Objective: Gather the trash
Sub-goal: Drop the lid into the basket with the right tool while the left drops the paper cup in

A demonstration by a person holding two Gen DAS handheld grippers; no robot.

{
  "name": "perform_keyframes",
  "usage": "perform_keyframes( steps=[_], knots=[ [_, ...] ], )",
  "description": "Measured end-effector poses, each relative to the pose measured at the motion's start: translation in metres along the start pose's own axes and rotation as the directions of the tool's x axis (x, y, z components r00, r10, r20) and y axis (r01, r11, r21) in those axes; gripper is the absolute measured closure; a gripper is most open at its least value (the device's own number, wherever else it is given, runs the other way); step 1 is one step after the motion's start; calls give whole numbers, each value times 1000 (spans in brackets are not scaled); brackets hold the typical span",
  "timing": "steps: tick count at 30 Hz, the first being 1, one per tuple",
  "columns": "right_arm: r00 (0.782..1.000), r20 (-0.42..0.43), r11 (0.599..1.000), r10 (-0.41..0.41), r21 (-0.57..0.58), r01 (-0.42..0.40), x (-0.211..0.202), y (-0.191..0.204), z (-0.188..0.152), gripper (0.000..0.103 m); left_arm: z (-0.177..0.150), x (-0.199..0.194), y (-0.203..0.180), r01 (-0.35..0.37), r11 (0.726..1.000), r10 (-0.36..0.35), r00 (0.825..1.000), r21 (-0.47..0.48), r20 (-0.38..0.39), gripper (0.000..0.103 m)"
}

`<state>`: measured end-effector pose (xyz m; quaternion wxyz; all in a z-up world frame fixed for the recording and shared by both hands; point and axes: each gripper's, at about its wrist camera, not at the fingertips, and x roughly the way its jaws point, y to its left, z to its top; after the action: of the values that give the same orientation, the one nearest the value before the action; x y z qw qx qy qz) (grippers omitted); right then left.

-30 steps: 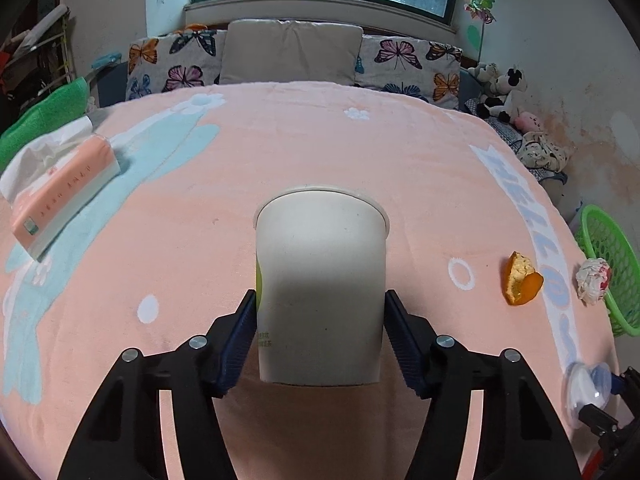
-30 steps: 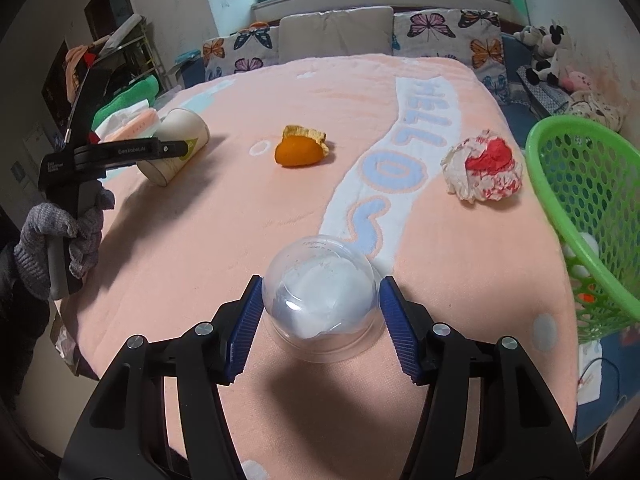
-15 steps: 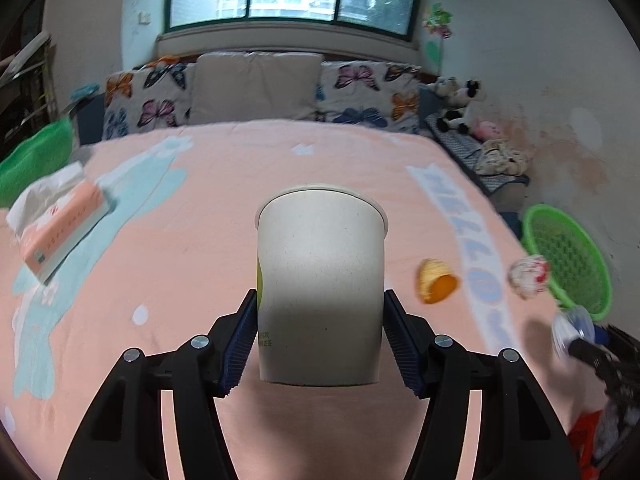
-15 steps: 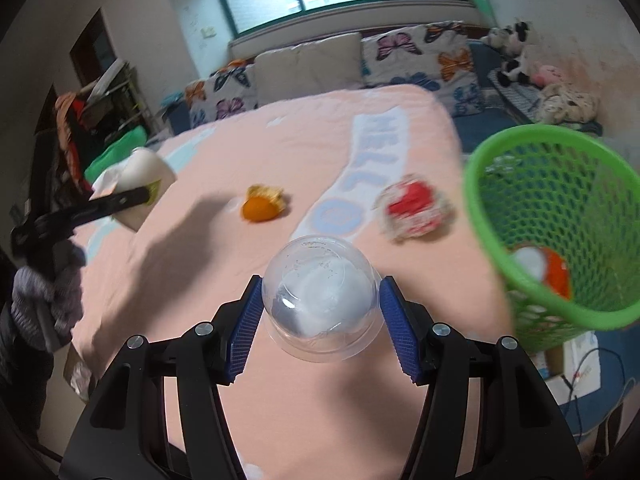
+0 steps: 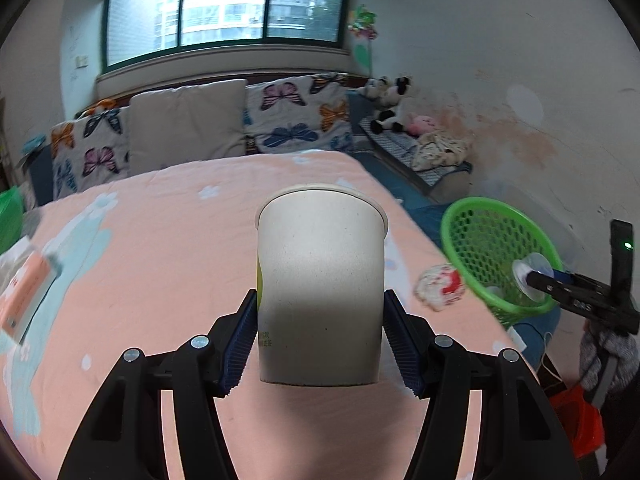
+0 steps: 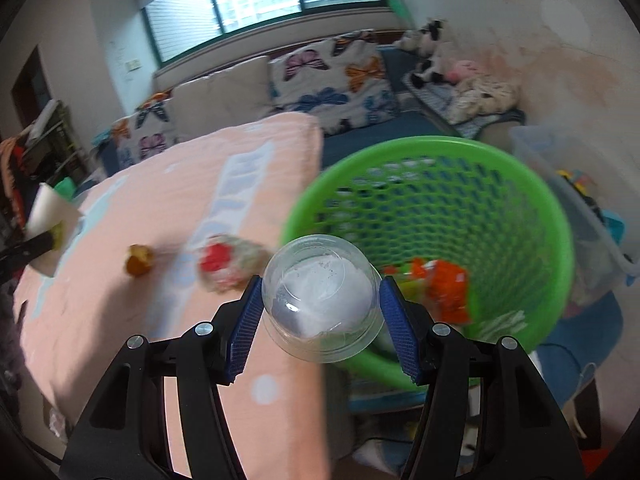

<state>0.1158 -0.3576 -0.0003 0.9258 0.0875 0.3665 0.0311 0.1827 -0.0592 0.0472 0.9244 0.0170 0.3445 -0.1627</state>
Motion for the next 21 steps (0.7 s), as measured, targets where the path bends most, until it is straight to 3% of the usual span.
perform_keyframes(
  steps=[10, 21],
  knots=[
    [995, -29, 993, -97, 67, 98, 12, -56, -2, 43, 17, 16, -49, 43, 995, -42, 999, 88, -19, 44],
    [992, -7, 988, -128, 81, 129, 4, -75, -1, 37, 25, 44, -103, 111, 979, -102, 993, 170, -61, 44]
  ],
)
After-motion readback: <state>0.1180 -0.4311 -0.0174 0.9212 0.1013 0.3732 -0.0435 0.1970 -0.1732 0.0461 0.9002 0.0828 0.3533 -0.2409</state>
